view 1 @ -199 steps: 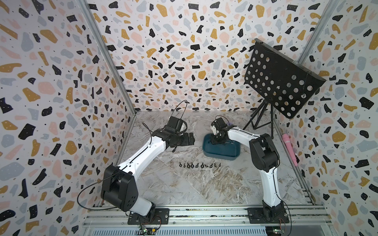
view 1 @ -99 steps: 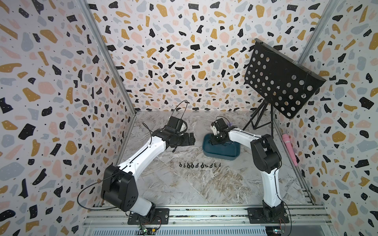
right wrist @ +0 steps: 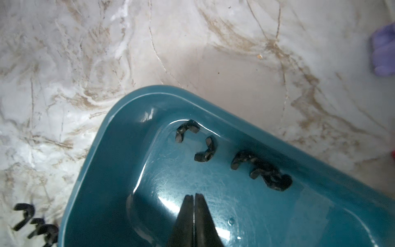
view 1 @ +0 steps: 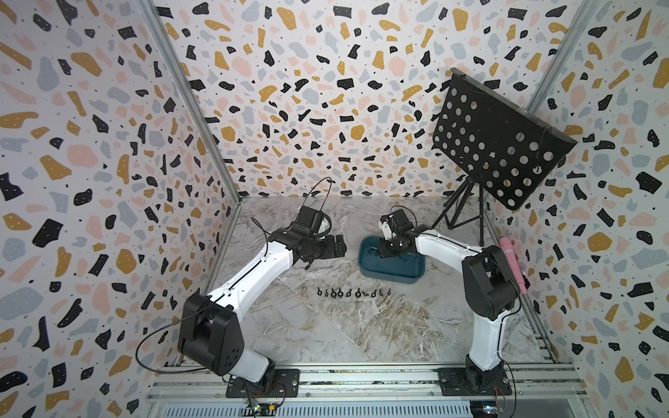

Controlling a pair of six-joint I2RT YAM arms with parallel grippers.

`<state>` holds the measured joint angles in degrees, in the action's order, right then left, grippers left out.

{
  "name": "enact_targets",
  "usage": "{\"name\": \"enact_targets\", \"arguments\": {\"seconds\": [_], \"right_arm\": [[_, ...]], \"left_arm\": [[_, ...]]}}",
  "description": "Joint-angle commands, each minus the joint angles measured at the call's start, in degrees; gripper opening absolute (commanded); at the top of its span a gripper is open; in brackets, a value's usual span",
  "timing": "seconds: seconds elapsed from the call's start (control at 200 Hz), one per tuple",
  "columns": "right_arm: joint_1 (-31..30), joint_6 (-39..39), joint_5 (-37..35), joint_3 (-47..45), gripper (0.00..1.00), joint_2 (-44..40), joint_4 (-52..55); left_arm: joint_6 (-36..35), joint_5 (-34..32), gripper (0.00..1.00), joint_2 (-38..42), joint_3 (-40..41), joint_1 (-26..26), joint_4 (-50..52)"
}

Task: Take out the wing nut from the storage box
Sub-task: Pick up the wing nut from the storage box.

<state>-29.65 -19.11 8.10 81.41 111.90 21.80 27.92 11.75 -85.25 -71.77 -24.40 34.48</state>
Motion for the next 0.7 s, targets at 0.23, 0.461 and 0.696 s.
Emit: {"name": "enact_targets", "arguments": {"seconds": [0.23, 0.461, 0.696], "right_arm": [[-0.32, -2.68, -3.74, 2.91, 0.28, 3.99, -1.11], [-0.33, -3.3, -3.97, 4.83, 0.27, 7.15, -1.8], [-0.32, -3.3, -3.91, 6.31, 0.28, 8.53, -1.59]], "left_arm": [[0.46, 0.47, 1.0, 3.15, 2.02, 0.35, -0.82], [-0.15, -0.06, 1.0, 3.17, 1.73, 0.41, -0.73], [-0.31, -0.06, 1.0, 2.82, 1.42, 0.46, -0.73]]}}
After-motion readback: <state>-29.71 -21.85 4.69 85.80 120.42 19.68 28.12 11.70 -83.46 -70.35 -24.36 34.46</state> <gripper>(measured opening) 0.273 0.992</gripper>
